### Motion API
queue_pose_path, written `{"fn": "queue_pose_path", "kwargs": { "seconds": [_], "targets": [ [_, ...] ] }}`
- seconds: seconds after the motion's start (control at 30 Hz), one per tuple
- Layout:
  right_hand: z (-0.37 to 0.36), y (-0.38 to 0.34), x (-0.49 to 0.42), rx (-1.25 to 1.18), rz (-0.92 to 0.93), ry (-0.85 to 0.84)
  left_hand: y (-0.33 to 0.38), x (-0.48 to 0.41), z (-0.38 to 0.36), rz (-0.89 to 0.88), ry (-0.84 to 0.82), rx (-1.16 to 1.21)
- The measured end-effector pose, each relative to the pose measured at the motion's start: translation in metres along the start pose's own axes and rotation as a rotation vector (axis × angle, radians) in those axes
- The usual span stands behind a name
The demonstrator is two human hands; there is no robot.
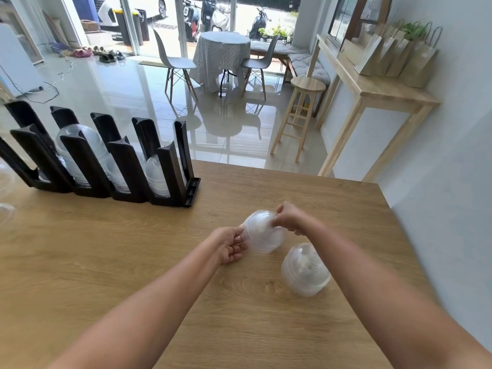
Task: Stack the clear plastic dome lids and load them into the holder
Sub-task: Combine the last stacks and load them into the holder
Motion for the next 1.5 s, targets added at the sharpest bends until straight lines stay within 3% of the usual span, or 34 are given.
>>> {"fn": "queue_pose_path", "kwargs": {
  "seconds": [0.2, 0.47, 0.67, 0.83, 1.2, 1.5],
  "targets": [
    [0.002, -0.006, 0.0, 0.083, -0.024, -0.015, -0.006, -0.007, 0.01, 0.044, -0.161, 0.122],
    [0.008, -0.016, 0.003, 0.004, 0.028, -0.051, -0.013, -0.012, 0.019, -0.008, -0.222, 0.181],
    [0.007, -0.016, 0.009, -0.029, 0.152, 0.128, -0.014, -0.007, 0.03, -0.06, -0.361, 0.255],
    [-0.005, -0.028, 0.017, -0.089, 0.213, 0.162, -0.016, 0.003, 0.037, -0.119, -0.396, 0.299],
    [-0.017, -0.105, 0.056, -0.031, 0.532, 0.121, -0.008, 0.079, 0.082, -0.402, -0.289, 0.16],
    [0.004, -0.222, 0.094, -0.01, 0.877, 0.324, 0.014, 0.171, 0.136, -0.67, -0.309, 0.178]
  ]
}}
Point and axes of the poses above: each hand's wrist, its own x-axis away from the middle knuckle, its own z-axis out of the back of the hand, y = z × x, the point moved 5 cm from there along -x, towards the middle knuckle, and after that the axes turned 15 degrees about z, right-handed, at the moved point
